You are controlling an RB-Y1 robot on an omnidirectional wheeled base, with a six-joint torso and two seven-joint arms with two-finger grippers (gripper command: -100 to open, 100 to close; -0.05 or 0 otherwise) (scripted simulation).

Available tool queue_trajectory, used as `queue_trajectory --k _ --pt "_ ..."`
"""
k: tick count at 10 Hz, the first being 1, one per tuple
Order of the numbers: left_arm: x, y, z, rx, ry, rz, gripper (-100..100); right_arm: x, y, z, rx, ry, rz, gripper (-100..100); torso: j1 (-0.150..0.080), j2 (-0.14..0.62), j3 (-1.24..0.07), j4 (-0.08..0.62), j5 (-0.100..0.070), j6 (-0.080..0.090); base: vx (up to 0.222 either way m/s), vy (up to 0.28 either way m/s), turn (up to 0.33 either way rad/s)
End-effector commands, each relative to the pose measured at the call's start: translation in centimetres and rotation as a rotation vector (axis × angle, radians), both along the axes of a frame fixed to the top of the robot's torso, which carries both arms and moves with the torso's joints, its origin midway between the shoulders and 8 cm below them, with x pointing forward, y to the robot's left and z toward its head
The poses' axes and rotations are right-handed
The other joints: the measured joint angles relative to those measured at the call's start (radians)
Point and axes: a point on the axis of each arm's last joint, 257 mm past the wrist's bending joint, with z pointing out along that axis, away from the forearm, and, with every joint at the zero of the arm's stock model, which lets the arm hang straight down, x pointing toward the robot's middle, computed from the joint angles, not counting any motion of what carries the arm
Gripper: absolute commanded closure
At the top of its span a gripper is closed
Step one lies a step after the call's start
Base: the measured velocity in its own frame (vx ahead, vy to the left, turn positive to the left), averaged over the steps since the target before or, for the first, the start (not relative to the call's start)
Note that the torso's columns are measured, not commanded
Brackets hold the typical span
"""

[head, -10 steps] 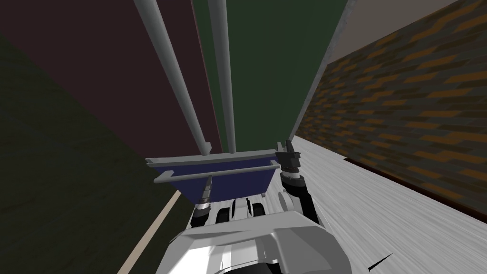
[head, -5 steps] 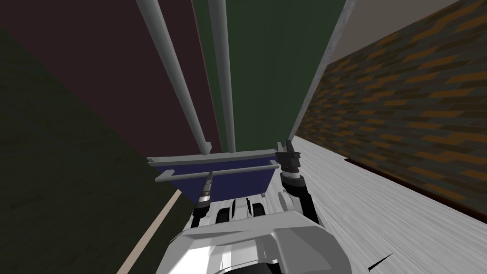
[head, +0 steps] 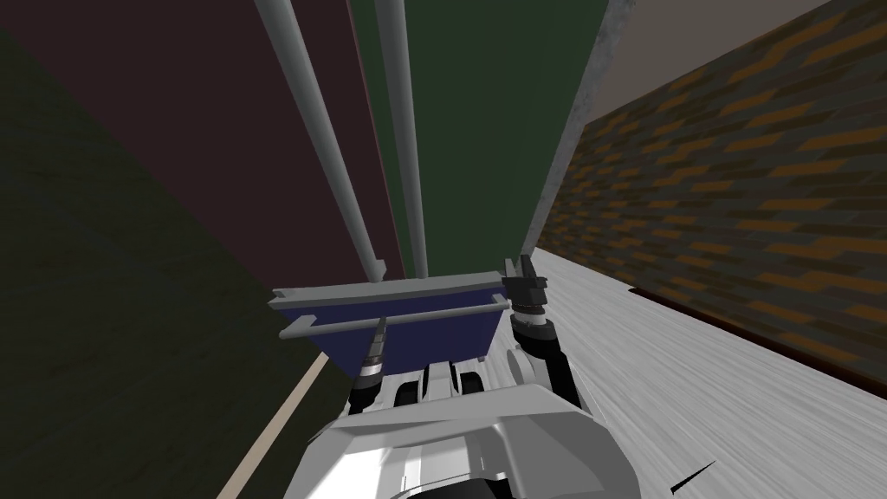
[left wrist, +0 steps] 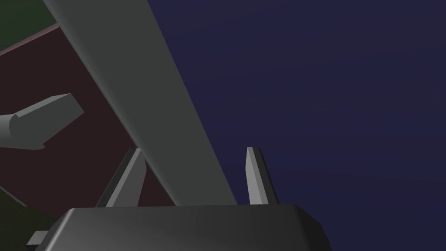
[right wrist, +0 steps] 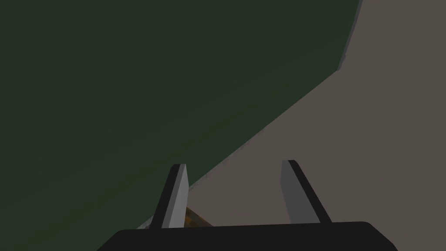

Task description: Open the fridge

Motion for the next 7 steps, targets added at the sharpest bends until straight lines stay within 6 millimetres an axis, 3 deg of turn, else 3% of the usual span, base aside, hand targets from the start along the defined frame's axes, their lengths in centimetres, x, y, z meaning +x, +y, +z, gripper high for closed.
queue_trajectory --k 1,7 --pt "-0.4 -0.1 0.0 -0.001 0.0 0.001 100 0.0 0.0 0.0 0.0 0.0 0.0 0 0.0 0.0 0.0 0.0 0.0 0.0 0.0 0.0 0.0" --pt "2.1 0.1 -0.1 0.001 0.055 -0.01 100 0.0 0.0 0.0 0.0 0.0 0.0 0 -0.003 0.006 0.002 0.005 -0.003 -0.001 -0.134 -0.012 0.025"
